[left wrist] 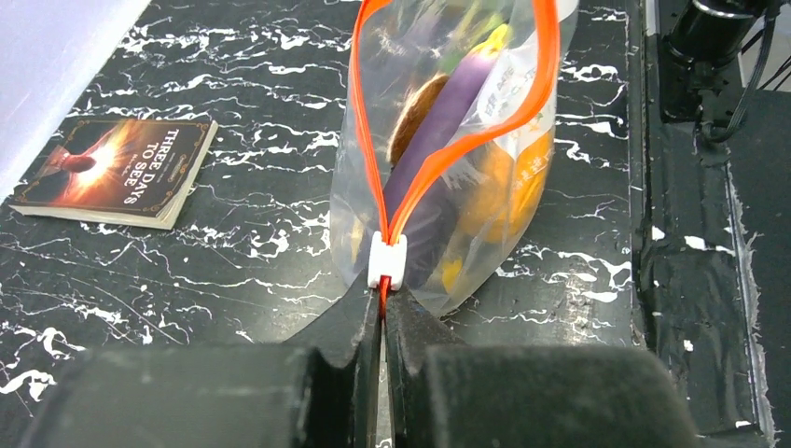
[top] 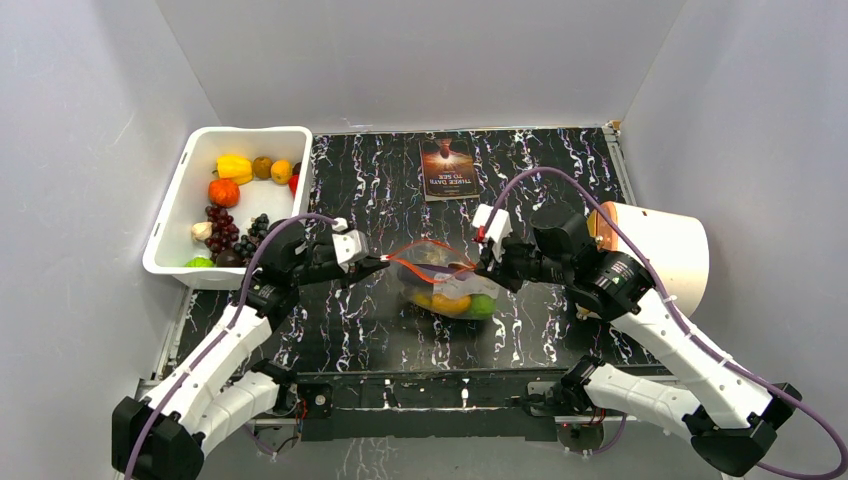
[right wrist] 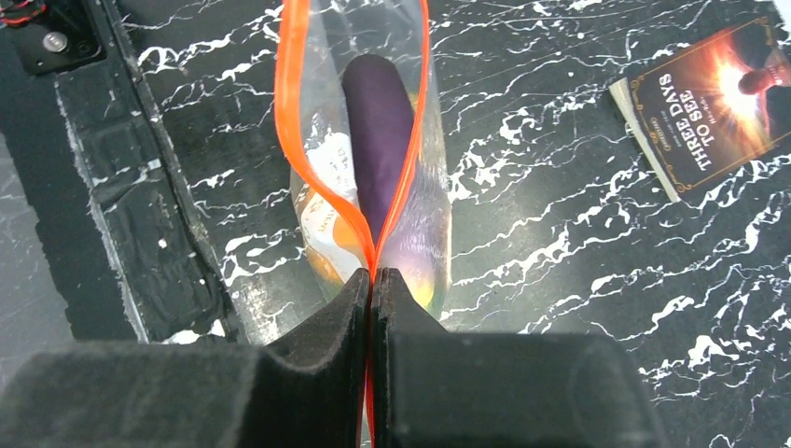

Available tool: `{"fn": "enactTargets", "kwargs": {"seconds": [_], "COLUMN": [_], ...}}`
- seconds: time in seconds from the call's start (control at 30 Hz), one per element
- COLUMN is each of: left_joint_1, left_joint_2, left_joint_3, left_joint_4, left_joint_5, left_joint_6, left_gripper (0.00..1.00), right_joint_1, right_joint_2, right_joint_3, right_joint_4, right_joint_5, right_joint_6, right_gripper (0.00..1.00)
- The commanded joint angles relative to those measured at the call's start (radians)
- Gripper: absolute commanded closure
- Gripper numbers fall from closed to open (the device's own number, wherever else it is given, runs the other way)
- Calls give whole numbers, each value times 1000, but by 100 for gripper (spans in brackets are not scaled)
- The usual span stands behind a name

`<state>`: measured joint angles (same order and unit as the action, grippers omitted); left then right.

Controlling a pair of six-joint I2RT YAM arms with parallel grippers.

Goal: Place the food in the zip-top bag and seal the zipper
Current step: Zip the zipper food storage bag at the center of the board.

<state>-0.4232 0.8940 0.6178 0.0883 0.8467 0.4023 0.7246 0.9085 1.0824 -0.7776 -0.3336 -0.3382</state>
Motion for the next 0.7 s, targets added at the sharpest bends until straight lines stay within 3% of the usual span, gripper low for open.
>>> {"fn": "enactTargets", "kwargs": {"seconds": [0.0, 0.27, 0.47, 0.67], "left_joint_1": [4, 3, 3, 3], "left_joint_2": [-56, -79, -27, -43], "left_joint_3": [-3, 6, 100, 73], "left_joint_4": [23, 36, -109, 50], "left_joint_5": [54, 66, 31, 45], "left_joint_6": [-16, -80, -74, -299], "left_gripper": [100, 100, 100, 100], "right_joint_1": [0, 0, 1, 26], "right_joint_2": [-34, 51, 130, 193], "right_joint_3": [8, 89, 118, 146], "right_joint_4": [145, 183, 270, 408], "right_joint_5": [51, 13, -99, -166], "right_joint_6": [37, 81, 125, 165], "right_gripper": [97, 64, 58, 51]}}
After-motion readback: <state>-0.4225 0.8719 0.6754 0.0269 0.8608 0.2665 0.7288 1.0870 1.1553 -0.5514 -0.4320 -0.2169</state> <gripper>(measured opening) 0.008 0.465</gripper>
